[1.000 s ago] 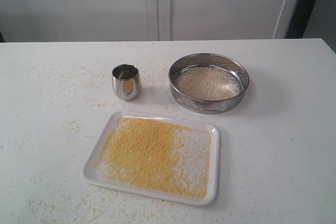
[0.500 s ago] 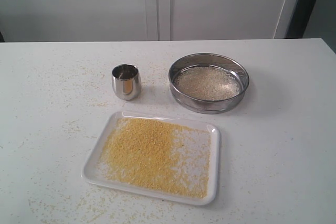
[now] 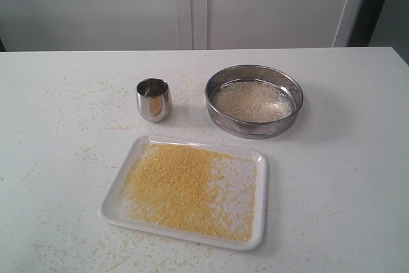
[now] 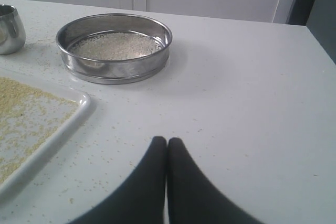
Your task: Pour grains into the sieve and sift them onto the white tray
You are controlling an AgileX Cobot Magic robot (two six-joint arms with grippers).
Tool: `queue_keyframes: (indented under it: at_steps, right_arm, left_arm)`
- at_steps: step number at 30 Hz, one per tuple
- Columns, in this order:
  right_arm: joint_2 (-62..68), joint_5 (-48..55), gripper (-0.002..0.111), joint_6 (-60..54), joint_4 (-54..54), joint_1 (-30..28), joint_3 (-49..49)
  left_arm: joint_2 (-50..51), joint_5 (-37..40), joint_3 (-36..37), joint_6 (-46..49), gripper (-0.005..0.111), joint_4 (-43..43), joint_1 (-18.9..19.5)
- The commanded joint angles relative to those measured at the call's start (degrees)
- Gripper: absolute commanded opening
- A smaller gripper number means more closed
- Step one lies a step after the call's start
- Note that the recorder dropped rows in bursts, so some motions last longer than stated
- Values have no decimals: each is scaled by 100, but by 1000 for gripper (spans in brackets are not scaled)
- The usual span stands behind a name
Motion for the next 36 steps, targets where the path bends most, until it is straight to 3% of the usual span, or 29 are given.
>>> queue_keyframes:
  at_steps: [1, 23, 36]
  right_arm:
    - [-38, -23, 0, 22, -9, 18, 29]
    - [-38, -23, 0, 22, -9, 18, 29]
    - [-38, -23, 0, 22, -9, 18, 29]
  left_arm:
    - [-24, -207, 39, 22, 0, -96, 27]
    - [-24, -205, 39, 22, 0, -96, 27]
    - [-24, -205, 39, 22, 0, -96, 254]
